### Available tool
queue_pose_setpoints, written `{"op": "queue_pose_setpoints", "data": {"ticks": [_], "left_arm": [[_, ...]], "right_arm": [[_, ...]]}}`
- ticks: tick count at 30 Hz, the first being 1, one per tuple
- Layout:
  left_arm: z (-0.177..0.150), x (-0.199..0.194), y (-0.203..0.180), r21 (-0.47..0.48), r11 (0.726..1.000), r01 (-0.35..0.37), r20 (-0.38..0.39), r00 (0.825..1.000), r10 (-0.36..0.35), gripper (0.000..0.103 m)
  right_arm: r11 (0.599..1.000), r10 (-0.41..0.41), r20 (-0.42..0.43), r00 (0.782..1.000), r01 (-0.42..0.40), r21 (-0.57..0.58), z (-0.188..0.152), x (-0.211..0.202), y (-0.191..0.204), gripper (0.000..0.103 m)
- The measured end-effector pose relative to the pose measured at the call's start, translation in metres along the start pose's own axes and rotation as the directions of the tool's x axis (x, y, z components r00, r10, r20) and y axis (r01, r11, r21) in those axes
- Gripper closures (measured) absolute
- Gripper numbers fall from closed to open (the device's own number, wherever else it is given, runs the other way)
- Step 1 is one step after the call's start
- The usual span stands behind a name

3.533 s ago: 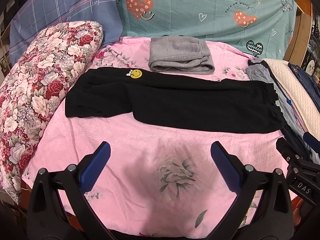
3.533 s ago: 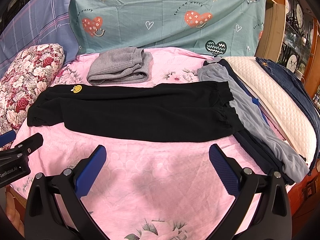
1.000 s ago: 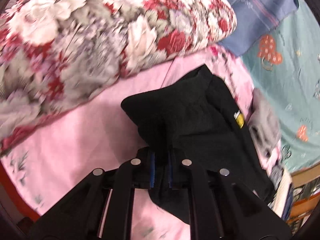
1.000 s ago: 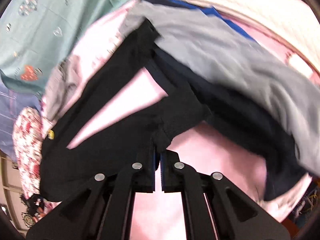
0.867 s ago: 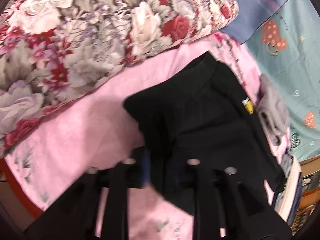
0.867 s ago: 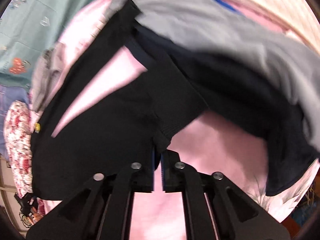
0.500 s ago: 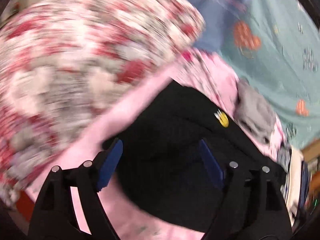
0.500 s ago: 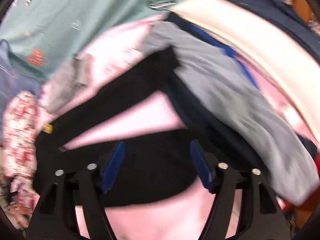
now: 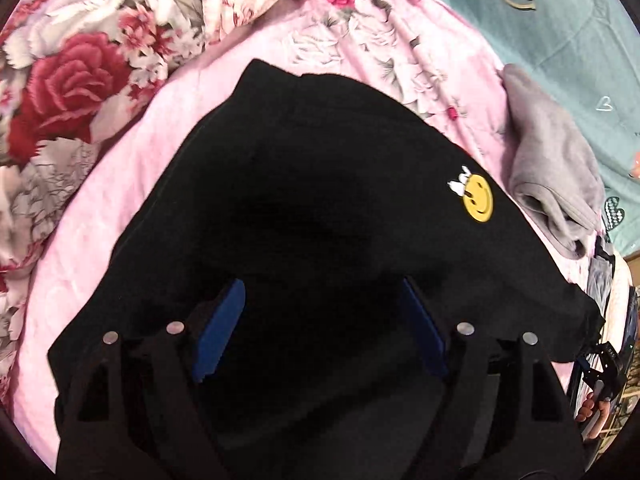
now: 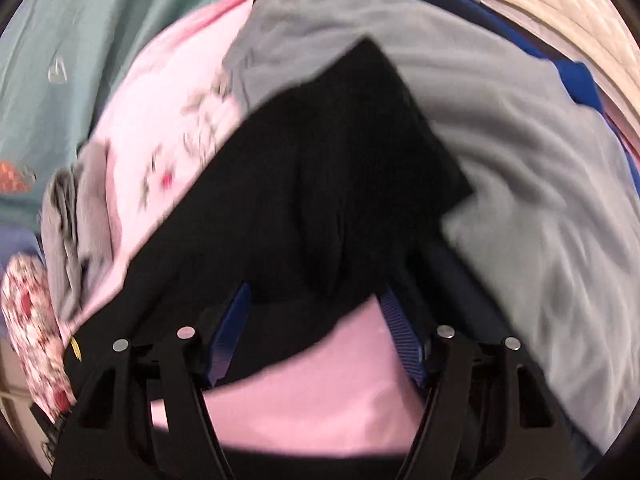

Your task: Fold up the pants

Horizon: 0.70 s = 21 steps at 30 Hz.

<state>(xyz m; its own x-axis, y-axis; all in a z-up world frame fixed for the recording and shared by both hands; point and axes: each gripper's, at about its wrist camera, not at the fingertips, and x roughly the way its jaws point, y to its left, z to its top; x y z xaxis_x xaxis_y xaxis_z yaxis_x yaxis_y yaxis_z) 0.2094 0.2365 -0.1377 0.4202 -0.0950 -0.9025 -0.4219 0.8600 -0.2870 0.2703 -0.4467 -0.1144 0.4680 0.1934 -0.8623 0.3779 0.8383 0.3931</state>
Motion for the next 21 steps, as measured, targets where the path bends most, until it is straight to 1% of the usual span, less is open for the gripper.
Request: {"op": "queue_pose_setpoints", "data": {"ticks": [1, 2, 3, 5, 6, 9, 10, 12, 13, 14, 15, 16, 17, 18, 19, 20, 21], "left_arm": [[0.001, 0.004, 0.0, -0.001, 1.0, -0.013, -0.006, 1.0, 0.013, 0.024], [0.001, 0.005, -0.001, 0.002, 1.0, -0.019, -0.001, 1.0, 0.019, 0.024], [0.0, 0.005, -0.003, 0.012, 1.0, -0.028, 0.004, 1.0, 0.028, 0.024], [-0.003, 0.004, -0.005, 0.025, 0.999, -0.039, 0.007, 0.999, 0.039, 0.024], [-0.005, 0.003, -0.004, 0.027, 0.999, -0.04, 0.004, 0.999, 0.04, 0.024], [-0.01, 0.002, -0.001, 0.034, 0.999, -0.037, 0.007, 0.999, 0.037, 0.024], [-0.011, 0.002, -0.001, 0.04, 0.998, -0.039, 0.01, 0.999, 0.039, 0.024], [-0.012, 0.004, -0.003, 0.052, 0.997, -0.061, 0.014, 0.998, 0.06, 0.023], [-0.012, 0.005, -0.006, 0.064, 0.995, -0.081, 0.014, 0.997, 0.08, 0.022], [-0.012, 0.007, -0.01, 0.085, 0.991, -0.099, 0.012, 0.995, 0.098, 0.019], [-0.013, 0.009, -0.014, 0.112, 0.986, -0.122, 0.003, 0.993, 0.122, 0.019], [-0.014, 0.009, -0.016, 0.128, 0.983, -0.135, -0.01, 0.991, 0.137, 0.019], [-0.015, 0.007, -0.018, 0.145, 0.98, -0.137, -0.023, 0.99, 0.141, 0.02], [-0.015, -0.001, -0.02, 0.168, 0.978, -0.12, -0.032, 0.991, 0.128, 0.02], [-0.013, -0.011, -0.021, 0.189, 0.975, -0.113, -0.022, 0.993, 0.12, 0.02], [-0.007, -0.026, -0.024, 0.223, 0.966, -0.131, 0.019, 0.991, 0.13, 0.019], [-0.001, -0.037, -0.026, 0.248, 0.956, -0.155, 0.055, 0.988, 0.146, 0.018]], "right_arm": [[1.0, -0.015, 0.005, 1.0, 0.015, -0.014, 0.003, 0.001, 0.003, 0.053], [1.0, -0.011, -0.012, 1.0, 0.011, -0.025, 0.005, 0.004, 0.005, 0.099], [1.0, -0.003, -0.026, 1.0, 0.002, -0.017, 0.004, 0.004, 0.005, 0.099], [0.999, -0.017, 0.01, 1.0, 0.017, -0.036, 0.0, -0.008, 0.006, 0.099], [0.999, -0.018, 0.035, 0.999, 0.019, -0.045, -0.006, -0.023, 0.006, 0.099], [0.999, 0.008, 0.052, 0.999, -0.007, -0.034, -0.016, -0.048, -0.005, 0.099], [1.0, 0.007, 0.045, 0.999, -0.006, -0.026, -0.022, -0.049, -0.01, 0.099], [0.999, -0.028, 0.013, 1.0, 0.028, -0.019, -0.028, -0.036, -0.016, 0.098], [0.999, -0.048, -0.015, 0.999, 0.047, -0.018, -0.029, -0.025, -0.02, 0.097], [0.998, -0.067, -0.051, 0.996, 0.066, -0.018, -0.03, -0.009, -0.024, 0.095], [0.997, -0.07, -0.038, 0.997, 0.069, -0.028, -0.031, -0.009, -0.023, 0.094], [0.996, -0.083, -0.045, 0.996, 0.081, -0.046, -0.03, -0.01, -0.019, 0.092], [0.992, -0.112, -0.058, 0.992, 0.107, -0.072, -0.03, -0.014, -0.013, 0.087], [0.987, -0.138, -0.066, 0.988, 0.131, -0.09, -0.031, -0.02, -0.009, 0.074], [0.985, -0.145, -0.054, 0.988, 0.139, -0.102, -0.033, -0.029, -0.004, 0.068], [0.981, -0.156, -0.02, 0.987, 0.153, -0.123, -0.037, -0.044, 0.002, 0.062], [0.975, -0.171, 0.01, 0.985, 0.171, -0.141, -0.041, -0.054, 0.005, 0.058]]}}
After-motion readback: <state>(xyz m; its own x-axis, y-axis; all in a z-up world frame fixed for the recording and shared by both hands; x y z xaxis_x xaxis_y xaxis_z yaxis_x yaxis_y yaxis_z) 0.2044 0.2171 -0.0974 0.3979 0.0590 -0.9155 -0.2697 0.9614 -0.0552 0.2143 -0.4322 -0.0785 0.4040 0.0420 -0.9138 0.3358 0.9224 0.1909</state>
